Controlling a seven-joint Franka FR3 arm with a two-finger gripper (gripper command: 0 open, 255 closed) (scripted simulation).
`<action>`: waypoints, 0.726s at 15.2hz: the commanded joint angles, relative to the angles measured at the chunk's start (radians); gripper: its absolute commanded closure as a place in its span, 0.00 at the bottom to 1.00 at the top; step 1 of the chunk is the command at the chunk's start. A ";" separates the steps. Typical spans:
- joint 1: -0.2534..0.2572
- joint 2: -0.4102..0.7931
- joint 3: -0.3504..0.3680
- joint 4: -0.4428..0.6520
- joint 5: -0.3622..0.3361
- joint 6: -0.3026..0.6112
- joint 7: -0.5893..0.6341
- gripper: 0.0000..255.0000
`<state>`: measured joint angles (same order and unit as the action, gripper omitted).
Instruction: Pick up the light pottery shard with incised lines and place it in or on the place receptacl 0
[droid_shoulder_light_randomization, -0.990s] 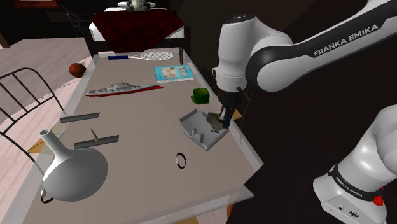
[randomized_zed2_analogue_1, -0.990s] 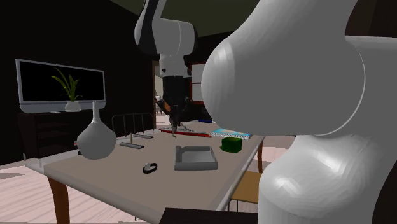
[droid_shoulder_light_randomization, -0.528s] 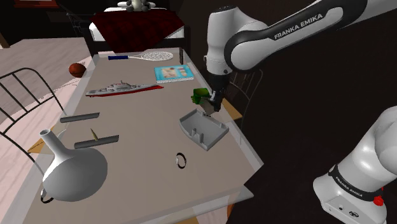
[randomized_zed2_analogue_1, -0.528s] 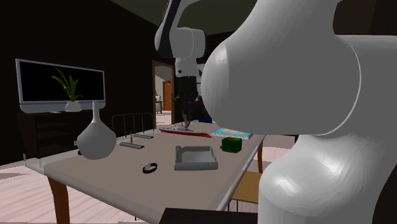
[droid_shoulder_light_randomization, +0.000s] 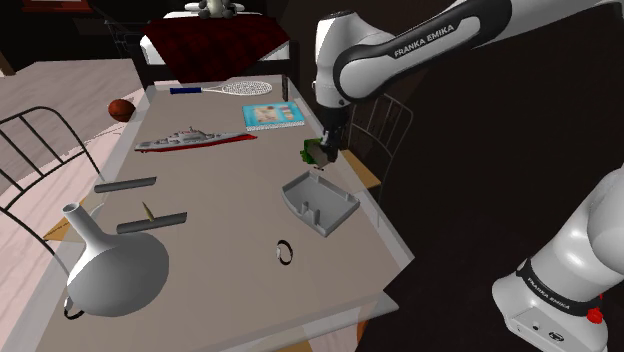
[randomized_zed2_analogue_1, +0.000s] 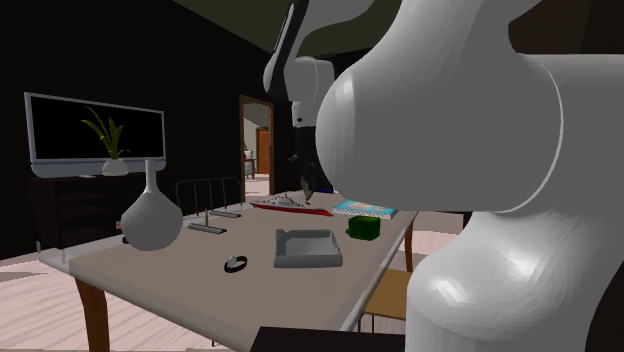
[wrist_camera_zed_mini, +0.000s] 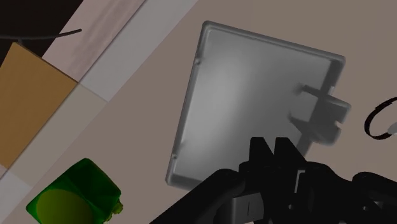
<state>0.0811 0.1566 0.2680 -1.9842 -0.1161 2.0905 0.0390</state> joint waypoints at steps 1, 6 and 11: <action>0.001 0.014 -0.001 -0.008 -0.006 0.021 0.004 1.00; 0.003 0.047 -0.004 -0.037 -0.020 0.081 0.016 1.00; 0.006 0.084 -0.009 -0.060 -0.037 0.139 0.030 1.00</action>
<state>0.0855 0.2319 0.2597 -2.0403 -0.1493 2.2176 0.0646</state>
